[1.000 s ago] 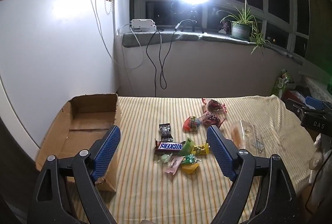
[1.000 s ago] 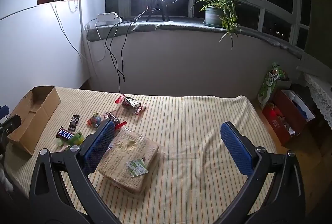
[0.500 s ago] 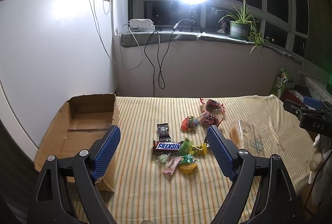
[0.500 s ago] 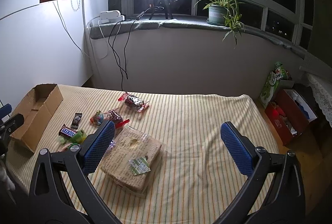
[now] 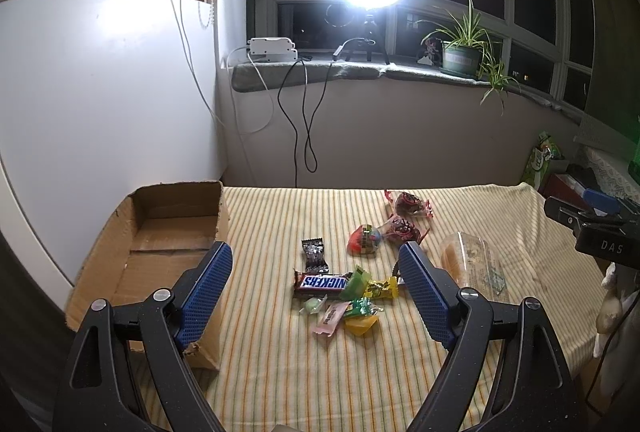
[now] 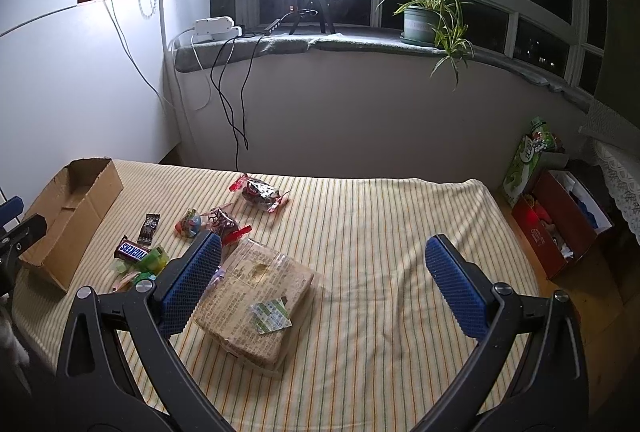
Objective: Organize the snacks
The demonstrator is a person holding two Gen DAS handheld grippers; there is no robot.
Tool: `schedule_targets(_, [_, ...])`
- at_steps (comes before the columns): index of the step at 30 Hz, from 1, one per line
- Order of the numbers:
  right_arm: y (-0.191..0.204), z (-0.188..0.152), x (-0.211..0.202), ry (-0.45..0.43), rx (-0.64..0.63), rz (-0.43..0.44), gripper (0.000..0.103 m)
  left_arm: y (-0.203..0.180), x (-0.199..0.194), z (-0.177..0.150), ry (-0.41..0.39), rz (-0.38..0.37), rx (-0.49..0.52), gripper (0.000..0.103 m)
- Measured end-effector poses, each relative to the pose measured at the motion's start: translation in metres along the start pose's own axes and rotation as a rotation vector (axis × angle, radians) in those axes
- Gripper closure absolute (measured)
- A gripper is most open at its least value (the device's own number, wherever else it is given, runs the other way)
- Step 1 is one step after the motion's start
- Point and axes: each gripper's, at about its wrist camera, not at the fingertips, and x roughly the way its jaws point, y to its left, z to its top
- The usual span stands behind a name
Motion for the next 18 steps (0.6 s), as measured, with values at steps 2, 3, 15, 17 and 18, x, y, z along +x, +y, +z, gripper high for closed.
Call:
schedule_targets(2, [-0.0004,0.0001,0.0001,0.003,0.0,0.0,0.0,0.0007,-0.0004,-0.0002,0.0,0.0,0.0,0.018])
schedule_targets(3, [-0.0005,-0.0001,0.0002,0.002,0.0,0.001,0.0,0.0006,-0.0004,-0.0002,0.0,-0.001,0.0,0.018])
schedule_targets(15, [-0.0008,-0.0038,0.001,0.007,0.002,0.002,0.0,0.0008,-0.0003,-0.0003,-0.001,-0.001,-0.002,0.018])
schedule_targets(17, [-0.0008,-0.0037,0.0011,0.006,0.002,0.001,0.0,0.0003,-0.0005,-0.0005,-0.001,-0.001,-0.002,0.018])
schedule_targets(18, [-0.001,-0.0035,0.0012,0.007,0.003,0.002,0.0,-0.0008,-0.0006,-0.0006,-0.001,-0.001,-0.002,0.018])
